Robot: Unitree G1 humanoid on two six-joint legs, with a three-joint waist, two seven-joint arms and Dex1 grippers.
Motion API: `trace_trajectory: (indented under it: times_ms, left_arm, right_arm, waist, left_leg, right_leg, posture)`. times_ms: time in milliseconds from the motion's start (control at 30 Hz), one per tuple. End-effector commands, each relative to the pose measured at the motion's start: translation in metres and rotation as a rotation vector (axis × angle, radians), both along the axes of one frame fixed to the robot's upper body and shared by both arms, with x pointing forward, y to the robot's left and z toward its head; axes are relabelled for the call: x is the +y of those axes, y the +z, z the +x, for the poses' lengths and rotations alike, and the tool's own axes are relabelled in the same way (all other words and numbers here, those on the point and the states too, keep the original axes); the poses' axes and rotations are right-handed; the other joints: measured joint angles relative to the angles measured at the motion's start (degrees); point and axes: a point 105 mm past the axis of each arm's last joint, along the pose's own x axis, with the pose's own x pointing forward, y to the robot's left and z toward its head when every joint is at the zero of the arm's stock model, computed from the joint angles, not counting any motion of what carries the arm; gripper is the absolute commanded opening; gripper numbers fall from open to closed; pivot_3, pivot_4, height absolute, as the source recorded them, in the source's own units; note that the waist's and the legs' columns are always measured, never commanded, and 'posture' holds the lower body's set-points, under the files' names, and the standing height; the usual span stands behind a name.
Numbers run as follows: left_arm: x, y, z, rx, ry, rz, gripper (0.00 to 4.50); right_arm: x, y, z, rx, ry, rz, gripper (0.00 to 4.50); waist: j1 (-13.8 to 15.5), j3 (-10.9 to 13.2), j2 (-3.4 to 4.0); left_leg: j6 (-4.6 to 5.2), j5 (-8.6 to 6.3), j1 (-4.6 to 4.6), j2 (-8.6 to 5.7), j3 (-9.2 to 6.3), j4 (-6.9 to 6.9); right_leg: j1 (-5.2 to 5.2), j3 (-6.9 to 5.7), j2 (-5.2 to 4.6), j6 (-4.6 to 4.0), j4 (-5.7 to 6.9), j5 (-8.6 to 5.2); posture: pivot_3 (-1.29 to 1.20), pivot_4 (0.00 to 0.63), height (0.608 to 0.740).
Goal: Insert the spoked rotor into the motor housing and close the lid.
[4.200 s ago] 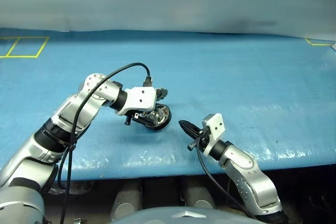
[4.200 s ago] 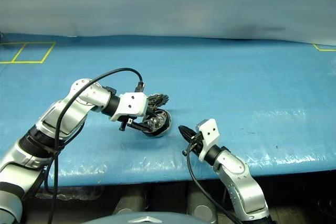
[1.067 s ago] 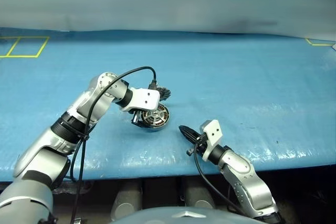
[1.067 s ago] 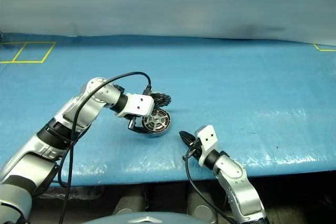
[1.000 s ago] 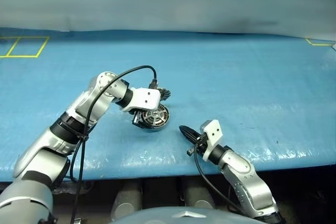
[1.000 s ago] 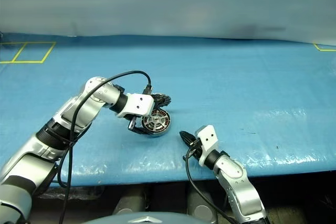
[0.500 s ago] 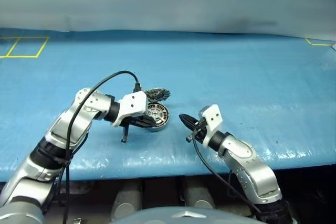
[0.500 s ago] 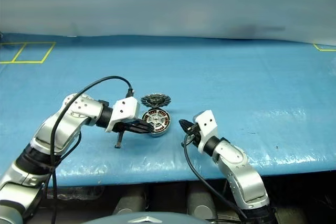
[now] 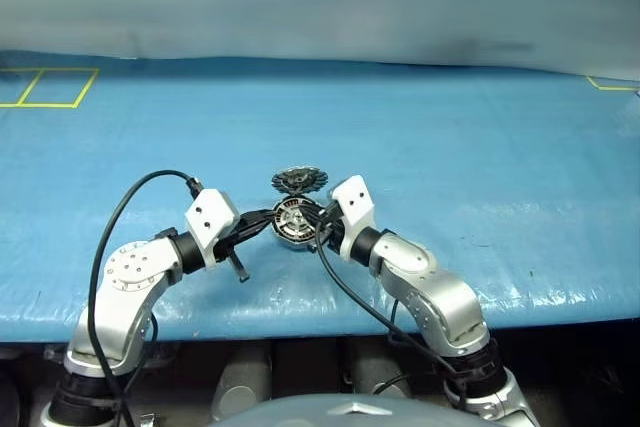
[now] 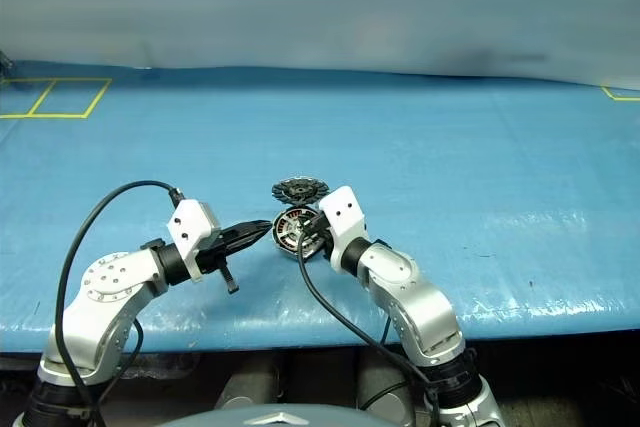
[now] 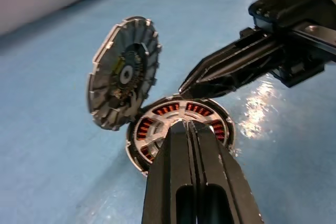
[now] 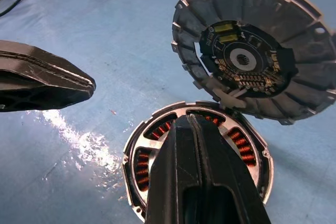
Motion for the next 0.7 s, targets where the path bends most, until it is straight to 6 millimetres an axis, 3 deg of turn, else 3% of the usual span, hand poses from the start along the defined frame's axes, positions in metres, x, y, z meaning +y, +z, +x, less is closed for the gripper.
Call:
trace_trajectory:
  times_ms: [33, 200, 467, 700]
  left_arm:
    - [0.003, 0.012, -0.002, -0.083, 0.072, -0.071, 0.04]
    - [0.012, 0.004, -0.01, -0.059, 0.106, -0.143, 0.04]
    - [0.014, -0.015, -0.023, 0.009, 0.093, -0.129, 0.04]
    - [0.019, -0.024, -0.025, 0.045, 0.12, -0.135, 0.04]
  right_arm:
    - [0.007, 0.005, 0.003, -0.013, 0.016, 0.007, 0.0]
    - [0.013, -0.001, 0.006, 0.012, 0.041, 0.006, 0.0]
    - [0.02, -0.03, 0.002, 0.109, 0.099, -0.059, 0.0]
    - [0.026, -0.038, 0.011, 0.148, 0.048, -0.111, 0.0]
  waist:
    - [-0.06, 0.0, 0.0]
    - [-0.32, 0.0, 0.02]
    - [-0.51, -0.04, 0.07]
    - [-0.95, -0.18, 0.23]
  left_leg:
    - [0.0, 0.0, 0.0, 0.0, 0.0, 0.0]
    - [0.0, 0.0, 0.0, 0.03, -0.01, -0.06]
    - [0.0, -0.01, 0.02, 0.04, 0.04, -0.05]
    - [-0.02, -0.02, 0.12, 0.1, 0.06, -0.08]
  right_leg:
    - [0.0, -0.01, 0.0, 0.0, 0.0, 0.0]
    - [-0.05, -0.03, 0.02, -0.01, 0.0, 0.0]
    - [-0.04, -0.02, 0.01, -0.01, -0.01, 0.0]
    - [-0.02, -0.03, 0.03, -0.03, 0.0, -0.01]
  posture:
    - [0.0, 0.15, 0.74]
    - [0.0, 0.15, 0.74]
    - [0.0, 0.15, 0.74]
    - [0.0, 0.15, 0.74]
